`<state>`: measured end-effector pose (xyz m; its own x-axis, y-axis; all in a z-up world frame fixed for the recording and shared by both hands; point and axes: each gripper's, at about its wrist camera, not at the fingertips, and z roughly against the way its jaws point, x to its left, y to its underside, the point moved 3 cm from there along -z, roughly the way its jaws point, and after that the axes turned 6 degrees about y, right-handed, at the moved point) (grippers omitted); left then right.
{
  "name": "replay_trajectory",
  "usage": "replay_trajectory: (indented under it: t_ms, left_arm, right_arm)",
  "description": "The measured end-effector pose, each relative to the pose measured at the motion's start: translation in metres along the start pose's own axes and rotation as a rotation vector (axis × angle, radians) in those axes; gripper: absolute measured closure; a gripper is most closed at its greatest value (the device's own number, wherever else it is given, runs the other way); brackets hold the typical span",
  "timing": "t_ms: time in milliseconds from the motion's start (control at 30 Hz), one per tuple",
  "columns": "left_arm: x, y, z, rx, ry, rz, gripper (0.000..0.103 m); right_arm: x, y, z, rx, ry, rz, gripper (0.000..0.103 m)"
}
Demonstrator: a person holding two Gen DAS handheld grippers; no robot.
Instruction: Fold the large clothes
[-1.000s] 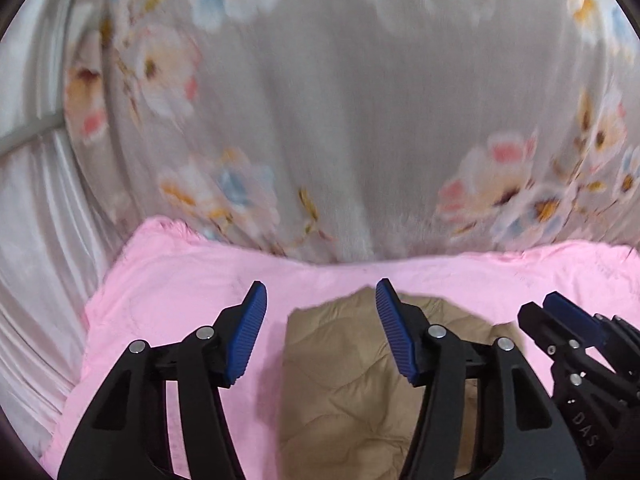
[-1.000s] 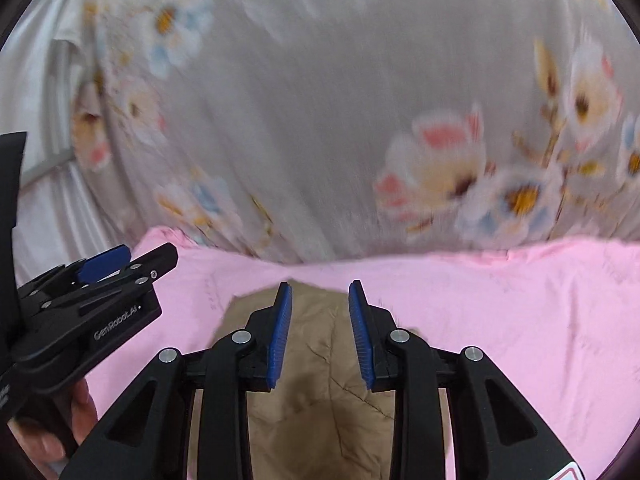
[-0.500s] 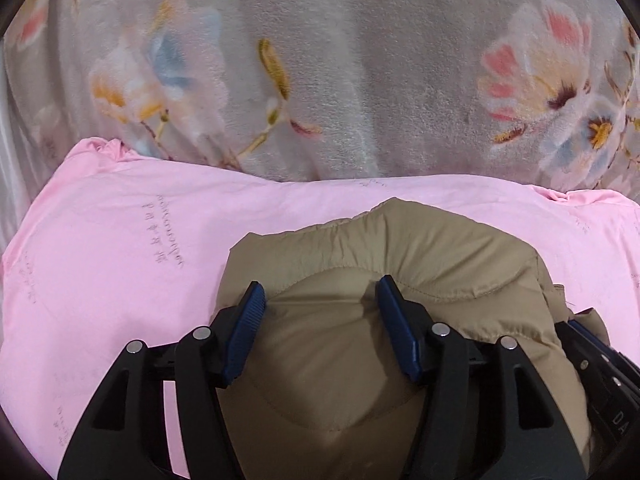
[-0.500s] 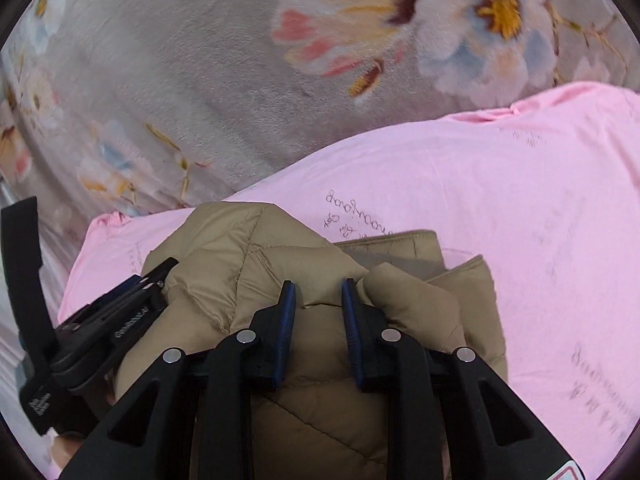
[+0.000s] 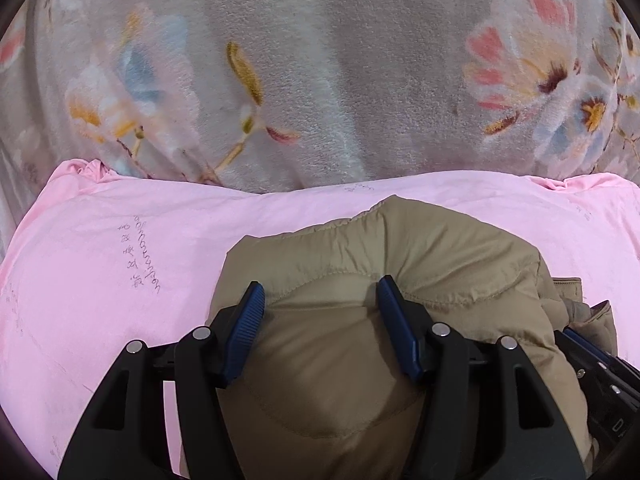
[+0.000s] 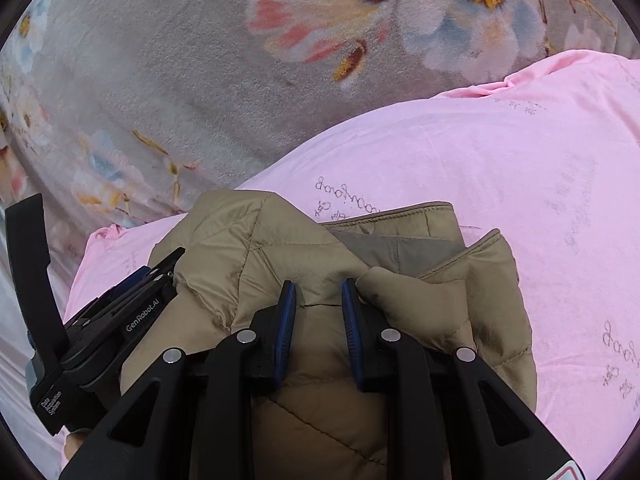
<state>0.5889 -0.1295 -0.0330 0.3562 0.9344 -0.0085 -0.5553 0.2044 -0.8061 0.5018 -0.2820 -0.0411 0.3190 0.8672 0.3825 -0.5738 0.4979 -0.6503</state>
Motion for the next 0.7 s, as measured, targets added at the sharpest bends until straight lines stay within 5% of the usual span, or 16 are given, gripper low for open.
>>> replay_trajectory:
  t_ms: [167,300,367,433,567,700]
  left_arm:
    - [0.006,0.002,0.001,-0.001,-0.022,0.037,0.039]
    - [0.013,0.002,0.009,0.015,-0.114,0.07,0.025]
    - [0.021,0.006,0.032,0.021,-0.121,0.081,0.025]
    - [0.027,0.016,0.066,0.006,-0.089,0.087,0.025]
    - [0.027,0.065,0.141,0.042,-0.041,0.04,0.025]
    - [0.021,0.107,0.166,0.12,-0.023,0.027,0.025]
  right_arm:
    - [0.001,-0.006,-0.007,0.012,-0.003,0.028,0.085]
    - [0.003,-0.022,-0.005,0.045,0.026,0.118,0.085]
    - [0.003,-0.033,0.031,-0.015,0.147,0.191,0.08]
    - [0.002,-0.032,0.079,-0.072,0.143,0.228,0.073]
    - [0.003,0.02,0.157,-0.048,0.045,0.291,0.074]
    - [0.01,0.076,0.158,0.046,0.054,0.343,0.079]
